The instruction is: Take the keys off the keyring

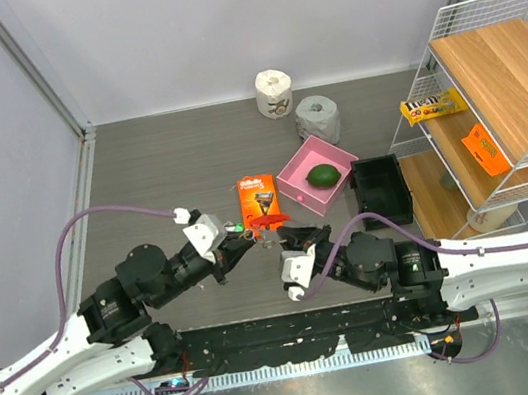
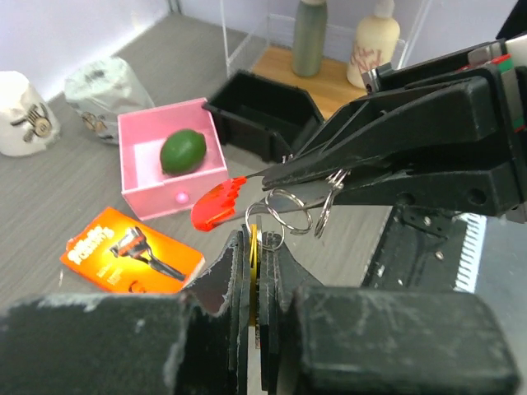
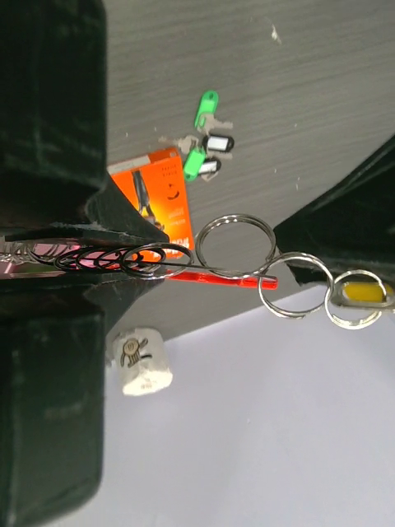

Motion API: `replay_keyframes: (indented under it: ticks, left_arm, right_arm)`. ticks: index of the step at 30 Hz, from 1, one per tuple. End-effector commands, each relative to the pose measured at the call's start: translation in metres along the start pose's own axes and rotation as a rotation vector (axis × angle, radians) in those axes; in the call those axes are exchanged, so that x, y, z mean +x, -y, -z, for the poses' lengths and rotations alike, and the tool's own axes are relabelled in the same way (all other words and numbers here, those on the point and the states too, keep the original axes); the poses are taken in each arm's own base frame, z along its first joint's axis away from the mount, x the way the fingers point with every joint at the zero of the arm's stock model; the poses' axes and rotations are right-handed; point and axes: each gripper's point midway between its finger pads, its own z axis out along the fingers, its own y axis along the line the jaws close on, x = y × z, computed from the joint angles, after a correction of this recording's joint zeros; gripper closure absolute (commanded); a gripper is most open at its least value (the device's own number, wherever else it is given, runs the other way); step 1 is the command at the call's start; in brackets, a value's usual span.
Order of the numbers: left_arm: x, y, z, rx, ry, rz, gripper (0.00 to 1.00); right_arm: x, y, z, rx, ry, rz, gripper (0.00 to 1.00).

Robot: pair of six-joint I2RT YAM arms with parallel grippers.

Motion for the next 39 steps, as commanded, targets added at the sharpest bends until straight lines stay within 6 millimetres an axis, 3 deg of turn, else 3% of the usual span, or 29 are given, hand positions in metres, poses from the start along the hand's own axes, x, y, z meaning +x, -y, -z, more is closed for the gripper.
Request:
replay_keyframes:
  ticks: [1,4,7,9,17,26,27,30,32,39]
  left_arm:
    - [0.001,0.004,0.012,0.012,-0.133,0.057,1.00]
    - [0.005,0.008,0.018,0.024,-0.215,0.081,1.00]
    - [0.004,0.010,0.021,0.038,-0.260,0.082,1.00]
    - [0.003,0.010,0.022,0.039,-0.280,0.076,1.00]
    - [0.000,0.015,0.023,0.080,-0.336,0.043,1.00]
    - [0.002,0.027,0.015,0.150,-0.367,0.039,1.00]
    - [0.001,0.029,0.013,0.160,-0.368,0.039,1.00]
    - [0.000,0.033,0.010,0.179,-0.371,0.042,1.00]
    - [-0.001,0.035,0.008,0.194,-0.370,0.047,1.00]
    - [-0.001,0.041,0.006,0.223,-0.377,0.059,1.00]
  right_arm:
    - [-0.002,-0.010,0.001,0.016,0.056,-0.139,0.95]
    - [-0.001,-0.016,0.001,0.027,0.089,-0.215,0.85]
    - [0.005,-0.026,0.004,0.018,0.112,-0.261,0.63]
    - [0.006,-0.029,0.006,0.018,0.130,-0.301,0.53]
    - [0.003,-0.031,0.027,0.003,0.217,-0.453,0.44]
    - [-0.037,0.000,0.057,-0.022,0.387,-0.563,0.43]
    - [-0.038,-0.002,0.057,-0.036,0.379,-0.553,0.43]
    - [-0.052,0.000,0.054,-0.080,0.390,-0.498,0.60]
    - [-0.056,0.000,0.049,-0.092,0.377,-0.466,0.65]
    - [-0.072,-0.004,0.038,-0.124,0.406,-0.424,0.67]
